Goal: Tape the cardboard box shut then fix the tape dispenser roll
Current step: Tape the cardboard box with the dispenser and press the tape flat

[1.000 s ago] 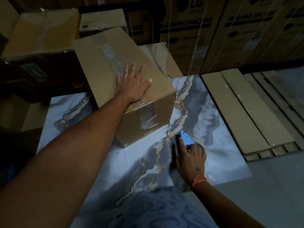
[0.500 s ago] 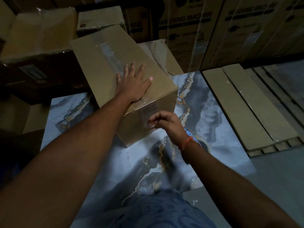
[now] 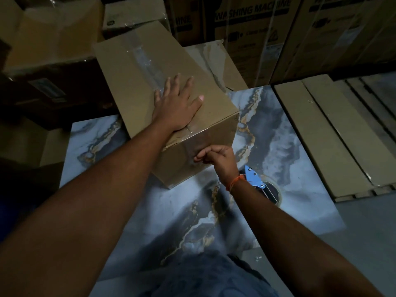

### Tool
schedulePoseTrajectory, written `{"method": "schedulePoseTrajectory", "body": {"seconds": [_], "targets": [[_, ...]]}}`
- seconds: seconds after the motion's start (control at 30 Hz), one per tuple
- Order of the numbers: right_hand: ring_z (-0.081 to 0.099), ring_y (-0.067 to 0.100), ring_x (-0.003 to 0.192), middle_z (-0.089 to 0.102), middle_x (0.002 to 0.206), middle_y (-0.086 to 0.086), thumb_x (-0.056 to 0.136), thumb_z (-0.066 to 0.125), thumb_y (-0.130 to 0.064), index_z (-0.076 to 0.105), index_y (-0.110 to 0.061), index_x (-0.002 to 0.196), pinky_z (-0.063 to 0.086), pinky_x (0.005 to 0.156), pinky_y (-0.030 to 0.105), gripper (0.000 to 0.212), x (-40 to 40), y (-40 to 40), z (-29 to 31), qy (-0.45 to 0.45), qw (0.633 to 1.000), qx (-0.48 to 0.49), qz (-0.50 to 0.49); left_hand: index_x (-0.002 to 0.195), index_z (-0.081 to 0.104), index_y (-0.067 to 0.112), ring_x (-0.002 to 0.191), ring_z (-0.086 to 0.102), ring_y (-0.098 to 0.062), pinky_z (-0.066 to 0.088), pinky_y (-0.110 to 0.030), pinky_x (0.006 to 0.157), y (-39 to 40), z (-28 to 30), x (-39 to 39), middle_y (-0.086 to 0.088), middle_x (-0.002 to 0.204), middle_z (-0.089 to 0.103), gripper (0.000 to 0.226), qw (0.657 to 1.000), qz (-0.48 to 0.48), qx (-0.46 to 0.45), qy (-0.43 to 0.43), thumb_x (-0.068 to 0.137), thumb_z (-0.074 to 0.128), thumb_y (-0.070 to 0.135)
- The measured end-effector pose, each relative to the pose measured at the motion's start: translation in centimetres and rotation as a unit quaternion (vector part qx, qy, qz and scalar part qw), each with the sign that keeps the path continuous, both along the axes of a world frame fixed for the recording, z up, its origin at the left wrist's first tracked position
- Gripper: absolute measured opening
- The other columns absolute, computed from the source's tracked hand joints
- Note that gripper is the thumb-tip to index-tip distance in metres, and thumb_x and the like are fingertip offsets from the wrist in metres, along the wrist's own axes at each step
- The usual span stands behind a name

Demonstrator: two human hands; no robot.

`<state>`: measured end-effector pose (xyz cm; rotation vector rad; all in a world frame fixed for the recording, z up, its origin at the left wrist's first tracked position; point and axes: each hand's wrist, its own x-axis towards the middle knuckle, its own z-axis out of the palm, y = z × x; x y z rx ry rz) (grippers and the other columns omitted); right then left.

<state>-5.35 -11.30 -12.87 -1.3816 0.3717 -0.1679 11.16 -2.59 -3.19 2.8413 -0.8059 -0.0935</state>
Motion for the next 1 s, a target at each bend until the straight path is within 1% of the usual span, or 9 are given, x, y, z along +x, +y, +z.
{"method": "schedulePoseTrajectory", "body": {"seconds": [0.13, 0.3, 0.47, 0.53, 0.67, 0.73, 0.8, 0.87, 1.0], "targets": [[0.07, 0.01, 0.065, 0.074, 0.066, 0.0, 0.088, 0.046, 0.011, 0.072, -0.006, 0.069, 0.055, 0.067, 0.022, 0.036, -0.2, 0.3, -0.9, -0.012, 1.0, 0.003, -0.016, 0.161, 0.01, 0.036, 0.159, -0.002, -0.029, 0.003, -0.061, 0.123, 0.0, -0.1, 0.1, -0.006, 0.173, 0.002, 0.074, 1.0, -0.004, 0.004, -0.002, 0.097, 0.023, 0.069], [0.067, 0.016, 0.064, 0.07, 0.072, 0.018, 0.084, 0.047, 0.003, 0.07, 0.006, 0.073, 0.055, 0.067, 0.021, 0.026, -0.1, 1.5, -2.4, -0.039, 0.995, 0.05, -0.075, 0.163, 0.007, 0.029, 0.158, -0.004, -0.033, 0.002, -0.058, 0.125, 0.6, -0.1, -0.4, -0.007, 0.173, -0.001, 0.075, 0.999, -0.044, 0.021, -0.004, 0.099, 0.024, 0.066], [0.065, 0.021, 0.067, 0.068, 0.068, 0.014, 0.078, 0.048, -0.005, 0.068, -0.011, 0.065, 0.055, 0.072, 0.033, 0.025, -0.1, 2.9, -5.7, 0.02, 0.988, 0.075, -0.131, 0.162, -0.002, 0.032, 0.158, -0.009, -0.03, 0.0, -0.053, 0.126, 1.9, 0.2, -0.5, -0.004, 0.173, -0.008, 0.08, 0.992, -0.109, 0.055, 0.006, 0.094, 0.014, 0.072], [0.065, 0.02, 0.071, 0.07, 0.071, 0.013, 0.081, 0.05, -0.003, 0.069, -0.012, 0.067, 0.055, 0.077, 0.037, 0.026, -0.2, 3.5, -6.6, 0.065, 0.985, 0.047, -0.156, 0.162, -0.003, 0.031, 0.158, -0.008, -0.031, 0.001, -0.053, 0.126, 1.8, 0.3, -0.5, -0.004, 0.173, -0.007, 0.08, 0.992, -0.114, 0.059, 0.002, 0.095, 0.012, 0.071], [0.061, 0.018, 0.094, 0.068, 0.099, 0.008, 0.087, 0.054, -0.003, 0.068, -0.01, 0.095, 0.051, 0.088, 0.035, 0.017, -1.7, 5.9, -5.3, 0.145, 0.943, -0.146, -0.261, 0.162, -0.001, 0.03, 0.158, -0.007, -0.031, 0.002, -0.054, 0.127, 1.9, 0.1, -0.6, -0.004, 0.173, -0.006, 0.078, 0.992, -0.115, 0.051, -0.006, 0.096, 0.013, 0.069], [0.05, 0.013, 0.124, 0.056, 0.133, 0.011, 0.091, 0.056, -0.008, 0.059, -0.007, 0.124, 0.041, 0.109, 0.028, 0.033, -2.3, 7.5, -3.6, 0.075, 0.921, -0.195, -0.33, 0.162, 0.001, 0.03, 0.159, -0.006, -0.031, 0.003, -0.053, 0.127, 1.9, 0.0, -0.6, -0.004, 0.173, -0.005, 0.078, 0.992, -0.113, 0.049, -0.007, 0.096, 0.014, 0.069], [0.026, 0.008, 0.148, 0.026, 0.164, 0.01, 0.096, 0.051, -0.025, 0.036, -0.006, 0.15, 0.021, 0.12, 0.02, 0.059, -2.3, 9.0, -1.9, -0.006, 0.915, -0.223, -0.336, 0.162, 0.001, 0.03, 0.159, -0.006, -0.03, 0.003, -0.053, 0.127, 1.8, 0.0, -0.5, -0.004, 0.173, -0.004, 0.077, 0.993, -0.112, 0.047, -0.007, 0.096, 0.015, 0.068], [0.012, 0.018, 0.156, 0.005, 0.17, 0.011, 0.098, 0.039, -0.039, 0.02, -0.003, 0.157, 0.017, 0.124, 0.033, 0.072, -1.7, 10.1, -0.5, -0.066, 0.916, -0.254, -0.304, 0.162, 0.001, 0.031, 0.158, -0.007, -0.03, 0.003, -0.054, 0.127, 1.8, -0.1, -0.4, -0.004, 0.173, -0.005, 0.076, 0.993, -0.111, 0.048, -0.006, 0.097, 0.015, 0.068], [0.005, 0.032, 0.157, 0.002, 0.167, 0.021, 0.101, 0.022, -0.05, 0.012, 0.007, 0.154, 0.018, 0.124, 0.05, 0.078, 1.2, 12.0, -1.3, -0.113, 0.909, -0.289, -0.277, 0.162, 0.0, 0.031, 0.158, -0.007, -0.03, 0.003, -0.054, 0.127, 1.7, -0.3, -0.2, -0.004, 0.173, -0.005, 0.077, 0.993, -0.109, 0.049, -0.003, 0.096, 0.014, 0.068]]}}
